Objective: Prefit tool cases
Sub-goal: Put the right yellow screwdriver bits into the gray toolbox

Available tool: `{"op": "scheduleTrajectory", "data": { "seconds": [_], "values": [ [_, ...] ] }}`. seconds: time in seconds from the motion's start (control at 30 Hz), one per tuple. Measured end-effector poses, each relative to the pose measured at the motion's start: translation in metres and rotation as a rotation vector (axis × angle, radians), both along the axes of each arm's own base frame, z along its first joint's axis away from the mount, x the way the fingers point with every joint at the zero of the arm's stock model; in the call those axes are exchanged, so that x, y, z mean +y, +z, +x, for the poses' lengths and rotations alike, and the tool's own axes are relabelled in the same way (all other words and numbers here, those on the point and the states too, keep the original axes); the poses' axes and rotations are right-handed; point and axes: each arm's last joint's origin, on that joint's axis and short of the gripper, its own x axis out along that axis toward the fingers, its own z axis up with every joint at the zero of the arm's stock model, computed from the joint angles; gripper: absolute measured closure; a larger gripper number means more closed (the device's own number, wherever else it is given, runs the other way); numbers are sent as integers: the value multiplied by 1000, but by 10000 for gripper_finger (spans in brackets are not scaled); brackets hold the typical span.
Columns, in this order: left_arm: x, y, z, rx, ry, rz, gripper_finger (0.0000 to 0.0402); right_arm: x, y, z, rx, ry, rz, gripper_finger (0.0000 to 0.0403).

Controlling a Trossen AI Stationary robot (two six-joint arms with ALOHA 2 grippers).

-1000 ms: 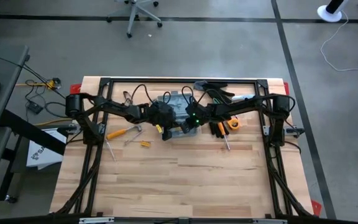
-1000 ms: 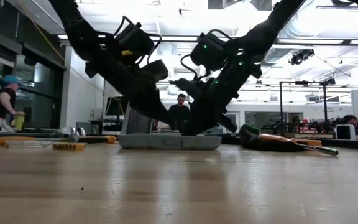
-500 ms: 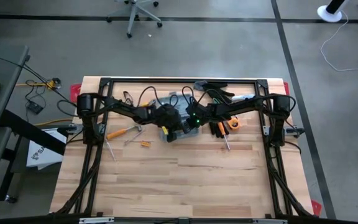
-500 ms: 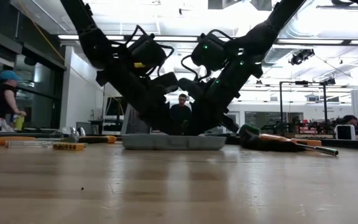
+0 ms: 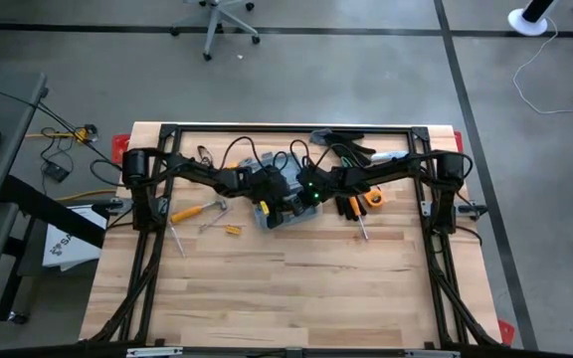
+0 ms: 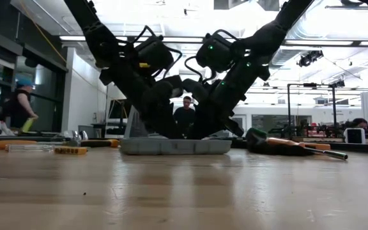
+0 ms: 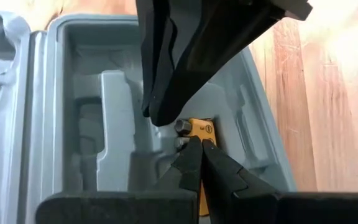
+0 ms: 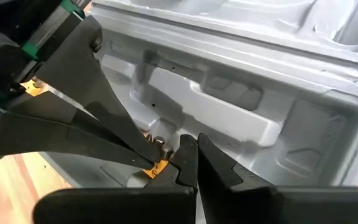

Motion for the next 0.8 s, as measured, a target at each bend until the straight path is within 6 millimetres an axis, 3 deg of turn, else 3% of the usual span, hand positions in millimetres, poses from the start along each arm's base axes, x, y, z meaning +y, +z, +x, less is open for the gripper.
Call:
{"op": "scheduleTrajectory", "data": {
  "seconds": [0.33,0.57,0.8],
  "values": [
    [6,11,0,-81,0,8,401,0,0,1,-11,-10,-4,403],
    [8,12,-3,-43,11,26,401,-1,1,2,-25,-11,-5,403],
    [10,27,-1,-132,14,101,401,-1,1,1,-20,-6,0,403]
  ]
}}
